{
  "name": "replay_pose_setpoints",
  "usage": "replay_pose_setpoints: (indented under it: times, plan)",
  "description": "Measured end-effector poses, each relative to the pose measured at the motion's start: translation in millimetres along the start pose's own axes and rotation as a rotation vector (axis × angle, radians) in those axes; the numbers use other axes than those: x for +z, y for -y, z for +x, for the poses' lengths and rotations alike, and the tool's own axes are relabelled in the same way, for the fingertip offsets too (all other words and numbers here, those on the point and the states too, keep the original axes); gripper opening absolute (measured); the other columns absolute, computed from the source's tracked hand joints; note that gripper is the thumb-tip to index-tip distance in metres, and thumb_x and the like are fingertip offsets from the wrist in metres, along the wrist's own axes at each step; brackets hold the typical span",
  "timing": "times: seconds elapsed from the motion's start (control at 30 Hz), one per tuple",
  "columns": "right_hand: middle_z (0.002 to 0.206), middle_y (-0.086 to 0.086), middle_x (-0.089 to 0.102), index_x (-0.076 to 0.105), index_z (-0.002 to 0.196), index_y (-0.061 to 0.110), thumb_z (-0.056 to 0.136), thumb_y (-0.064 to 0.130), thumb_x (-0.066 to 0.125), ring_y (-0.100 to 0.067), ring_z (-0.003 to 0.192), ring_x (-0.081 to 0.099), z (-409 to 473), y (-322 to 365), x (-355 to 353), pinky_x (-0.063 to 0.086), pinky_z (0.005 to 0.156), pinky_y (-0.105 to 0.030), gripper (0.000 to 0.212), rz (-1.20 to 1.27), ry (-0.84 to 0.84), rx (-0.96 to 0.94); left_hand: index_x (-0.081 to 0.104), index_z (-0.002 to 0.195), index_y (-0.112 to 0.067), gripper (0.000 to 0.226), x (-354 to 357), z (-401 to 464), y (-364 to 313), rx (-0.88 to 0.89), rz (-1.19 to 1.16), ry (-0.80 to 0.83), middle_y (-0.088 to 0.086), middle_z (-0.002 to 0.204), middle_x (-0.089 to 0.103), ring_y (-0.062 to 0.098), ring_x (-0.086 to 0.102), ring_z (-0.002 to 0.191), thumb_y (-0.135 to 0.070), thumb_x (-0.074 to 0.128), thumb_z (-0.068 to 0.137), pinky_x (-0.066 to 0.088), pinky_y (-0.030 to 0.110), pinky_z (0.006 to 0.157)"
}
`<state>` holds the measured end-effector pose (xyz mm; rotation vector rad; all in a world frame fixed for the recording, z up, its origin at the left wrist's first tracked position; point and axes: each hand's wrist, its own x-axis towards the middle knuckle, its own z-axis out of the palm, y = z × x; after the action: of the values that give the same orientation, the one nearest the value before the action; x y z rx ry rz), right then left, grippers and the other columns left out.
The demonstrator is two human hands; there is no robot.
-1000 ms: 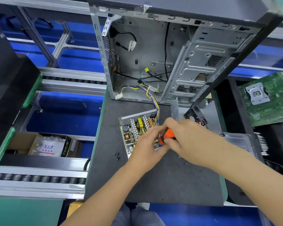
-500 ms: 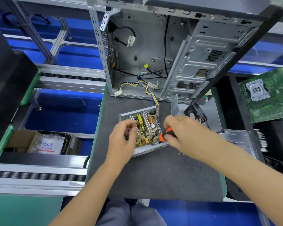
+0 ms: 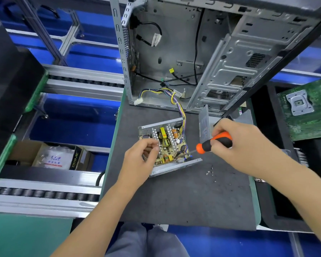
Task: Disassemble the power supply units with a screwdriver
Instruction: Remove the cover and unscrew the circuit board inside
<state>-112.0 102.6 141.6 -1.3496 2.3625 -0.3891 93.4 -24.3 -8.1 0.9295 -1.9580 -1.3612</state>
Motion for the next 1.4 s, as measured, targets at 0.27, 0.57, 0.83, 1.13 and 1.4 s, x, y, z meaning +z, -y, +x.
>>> replay_pose_setpoints:
  times: [0.27, 0.57, 0.83, 1.13, 1.4]
  plan:
    - [0.07, 0.018, 0.063, 0.06, 0.087, 0.038, 0.082, 0.033, 0.063, -0.004, 0.053, 0.05, -0.6, -18.0, -9.7, 0.037, 0.048, -0.017, 0.008, 0.224, -0.033, 0.152, 0.069, 0.119, -0.021, 0.044, -2.4, 7.8, -1.4, 0.045, 0.118, 0.232, -0.015, 0.102, 0.067, 0.005, 0.064, 0.096, -0.014, 0.085, 0.078, 0.05, 0.019, 0.083]
    - [0.072, 0.008, 0.069, 0.064, 0.089, 0.037, 0.083, 0.033, 0.06, -0.021, 0.064, 0.063, -5.9, -28.7, -11.8, 0.045, 0.056, -0.028, 0.008, 0.4, 0.005, 0.215, 0.08, 0.09, -0.018, 0.015, 2.0, 9.4, -8.7, 0.008, 0.132, 0.166, -0.022, 0.08, 0.07, 0.002, 0.064, 0.073, -0.009, 0.084, 0.078, 0.046, 0.009, 0.068]
    - [0.076, 0.01, 0.07, 0.066, 0.086, 0.035, 0.079, 0.041, 0.06, -0.011, 0.074, 0.071, -11.2, -49.2, -11.0, 0.055, 0.073, -0.044, 0.011, 0.488, -0.096, 0.306, 0.08, 0.1, -0.014, 0.015, 4.0, 10.1, -14.5, 0.139, 0.179, 0.133, -0.01, 0.087, 0.069, 0.002, 0.062, 0.079, -0.007, 0.073, 0.089, 0.045, 0.011, 0.075]
    - [0.079, 0.009, 0.07, 0.065, 0.083, 0.029, 0.088, 0.026, 0.059, -0.011, 0.072, 0.072, -29.7, -80.0, 1.3, 0.053, 0.077, -0.049, 0.008, 0.702, -0.345, 0.453, 0.076, 0.108, -0.008, 0.019, 62.8, -17.3, -52.2, 0.395, 0.25, 0.325, 0.005, 0.088, 0.067, 0.012, 0.058, 0.078, -0.008, 0.072, 0.089, 0.048, 0.019, 0.077]
    - [0.073, 0.019, 0.067, 0.064, 0.09, 0.025, 0.09, 0.023, 0.057, -0.003, 0.068, 0.068, -56.1, -104.6, 14.8, 0.046, 0.071, -0.038, 0.007, 0.771, -0.417, 0.485, 0.073, 0.097, -0.011, 0.016, 116.4, -46.3, -27.7, 0.196, 0.403, 0.578, 0.004, 0.097, 0.066, 0.023, 0.063, 0.092, -0.024, 0.065, 0.096, 0.049, 0.042, 0.086]
